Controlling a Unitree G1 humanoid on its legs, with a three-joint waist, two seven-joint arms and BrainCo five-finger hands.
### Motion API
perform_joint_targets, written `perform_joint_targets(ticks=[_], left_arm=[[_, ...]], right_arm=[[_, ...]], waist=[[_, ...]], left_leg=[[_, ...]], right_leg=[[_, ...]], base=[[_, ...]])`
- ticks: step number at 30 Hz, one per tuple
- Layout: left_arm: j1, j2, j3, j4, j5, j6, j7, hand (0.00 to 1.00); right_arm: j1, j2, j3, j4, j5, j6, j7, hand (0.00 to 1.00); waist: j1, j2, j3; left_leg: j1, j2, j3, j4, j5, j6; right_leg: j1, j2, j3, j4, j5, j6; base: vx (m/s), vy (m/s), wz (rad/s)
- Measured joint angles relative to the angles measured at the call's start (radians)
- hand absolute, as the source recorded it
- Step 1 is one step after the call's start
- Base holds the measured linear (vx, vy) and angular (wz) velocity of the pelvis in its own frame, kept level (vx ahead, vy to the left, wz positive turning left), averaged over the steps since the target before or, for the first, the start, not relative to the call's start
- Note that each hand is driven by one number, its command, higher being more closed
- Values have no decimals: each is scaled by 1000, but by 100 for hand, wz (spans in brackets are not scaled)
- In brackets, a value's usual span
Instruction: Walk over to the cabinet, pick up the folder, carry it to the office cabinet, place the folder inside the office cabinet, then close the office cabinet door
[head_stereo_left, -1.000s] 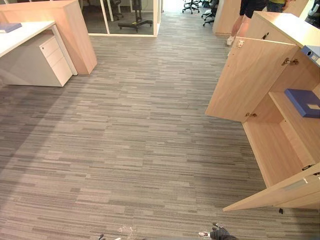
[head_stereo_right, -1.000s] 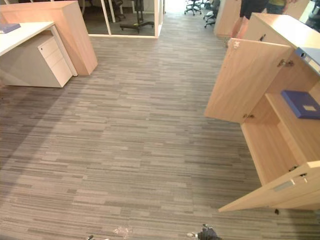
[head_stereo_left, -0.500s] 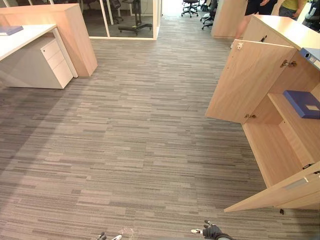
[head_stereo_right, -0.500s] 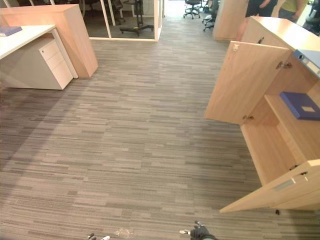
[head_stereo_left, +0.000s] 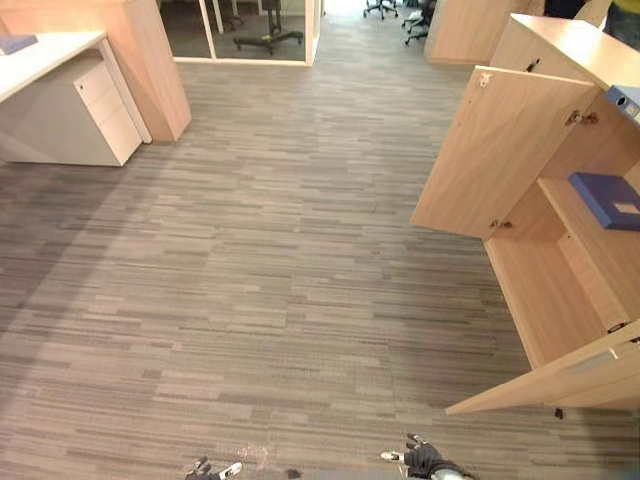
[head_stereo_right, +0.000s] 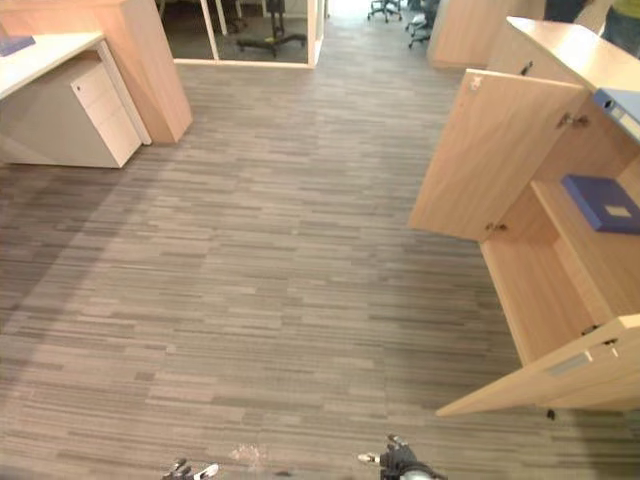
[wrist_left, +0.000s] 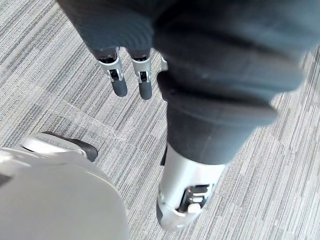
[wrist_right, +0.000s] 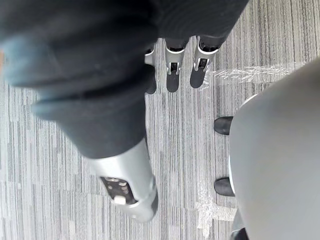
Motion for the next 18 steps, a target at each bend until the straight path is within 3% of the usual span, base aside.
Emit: perform_joint_targets(ticks=[2, 4, 7, 8, 9, 10, 12, 14, 16, 18], left_arm=[[-9, -8, 25, -11, -21, 0, 1, 0], [-12, -15, 49, -15, -44, 0, 4, 0], [-12, -18, 52, -20, -50, 0, 6, 0], [-9, -22, 55, -19, -49, 1, 7, 0], [-6, -22, 55, -19, -48, 1, 8, 0], [-10, -16, 55, -21, -49, -3, 10, 0], [-14, -16, 59, -21, -49, -3, 12, 0], [-15, -21, 60, -21, -49, -3, 12, 0], [-10, -37, 58, -20, -45, -3, 11, 0], [-1, -37, 25, -15, -32, -4, 3, 0]], right_arm=[[-11, -3, 1, -3, 2, 1, -1, 0], [-14, -2, 1, -5, 1, 3, -1, 0], [-23, -3, 1, -5, 1, 8, -1, 0], [-24, -3, 1, -6, 1, 9, -1, 0], [-24, -4, 0, -6, 1, 10, -1, 0], [-28, 9, -1, -5, 0, 11, 0, 0], [-37, 23, -10, 0, 1, 12, 1, 0], [-42, 38, -11, 1, 0, 13, 1, 0], [-42, 42, -20, 1, -4, 16, 9, 0], [-46, 36, -42, -9, -19, 16, 18, 0]], waist=[[6, 2, 27], [21, -1, 43], [30, 0, 48], [30, 5, 44], [32, 6, 42], [36, -17, 34], [41, -21, 30], [43, -18, 25], [58, 2, 12], [58, 24, -5]], left_leg=[[-126, 33, 2, 249, 1, -37], [-183, 59, 8, 318, -54, -15], [-205, 82, -50, 129, -49, -29], [-186, 81, -44, 23, 57, -28], [-175, 65, -26, -6, 97, -8], [-166, 35, 5, -37, 93, 8], [-155, -3, 30, -37, 79, 31], [-125, -35, 58, -41, 55, 65], [-37, -59, 97, -108, 38, 89], [61, -71, 134, -185, 52, 110]], right_leg=[[12, 15, 5, 3, -16, -17], [21, 5, 10, 18, -20, -23], [11, -35, 30, 35, -40, 8], [5, -68, 35, 40, -62, 46], [6, -87, 35, 39, -65, 53], [0, -124, 27, 47, -62, 59], [6, -163, 17, 61, -62, 60], [22, -201, 9, 63, -46, 100], [-24, -242, 11, 217, -55, 126], [-140, -291, -13, 525, -56, 100]], base=[[-35, 27, 1], [84, 100, -5], [104, 176, -14], [149, 261, -14], [229, 325, -17], [289, 262, -14], [371, 288, -17], [281, 217, -24], [259, 232, -48], [206, 219, -39]])
